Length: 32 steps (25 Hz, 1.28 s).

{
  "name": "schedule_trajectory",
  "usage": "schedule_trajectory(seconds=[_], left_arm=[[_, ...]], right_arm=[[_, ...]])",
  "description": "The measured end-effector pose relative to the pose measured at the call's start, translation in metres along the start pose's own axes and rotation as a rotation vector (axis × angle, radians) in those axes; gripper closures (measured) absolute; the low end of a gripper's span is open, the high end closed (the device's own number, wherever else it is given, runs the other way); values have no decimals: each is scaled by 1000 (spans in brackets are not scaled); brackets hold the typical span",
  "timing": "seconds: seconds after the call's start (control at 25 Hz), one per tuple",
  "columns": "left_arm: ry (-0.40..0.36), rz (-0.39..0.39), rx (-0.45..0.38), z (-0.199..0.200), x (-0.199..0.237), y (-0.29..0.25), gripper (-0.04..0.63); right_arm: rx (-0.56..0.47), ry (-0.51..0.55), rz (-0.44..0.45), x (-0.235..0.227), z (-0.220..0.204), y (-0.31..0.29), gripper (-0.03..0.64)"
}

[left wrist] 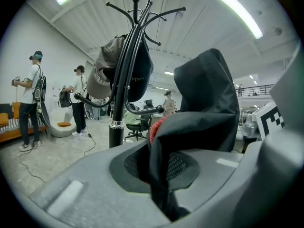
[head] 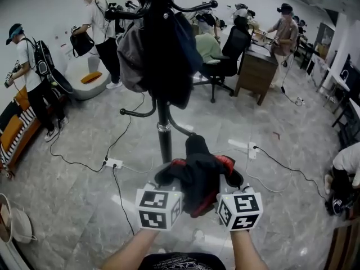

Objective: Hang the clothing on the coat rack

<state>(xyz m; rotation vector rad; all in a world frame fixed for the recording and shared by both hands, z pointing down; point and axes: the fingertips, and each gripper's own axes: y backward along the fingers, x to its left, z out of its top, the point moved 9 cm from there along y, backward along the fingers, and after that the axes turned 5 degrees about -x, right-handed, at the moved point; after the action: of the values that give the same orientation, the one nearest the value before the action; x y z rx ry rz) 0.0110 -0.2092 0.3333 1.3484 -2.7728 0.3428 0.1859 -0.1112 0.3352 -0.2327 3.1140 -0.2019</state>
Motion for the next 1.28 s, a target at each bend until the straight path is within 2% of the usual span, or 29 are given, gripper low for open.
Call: schedule_trajectory(seconds=[0.4,1.28], left_arm=[[4,148,16,0,4,-19,566],[49,399,-14,-4,19,-43,566]], right_arm=[[4,-20,86,-38,-2,-44,595],[9,19,341,-47,0,-125,595]])
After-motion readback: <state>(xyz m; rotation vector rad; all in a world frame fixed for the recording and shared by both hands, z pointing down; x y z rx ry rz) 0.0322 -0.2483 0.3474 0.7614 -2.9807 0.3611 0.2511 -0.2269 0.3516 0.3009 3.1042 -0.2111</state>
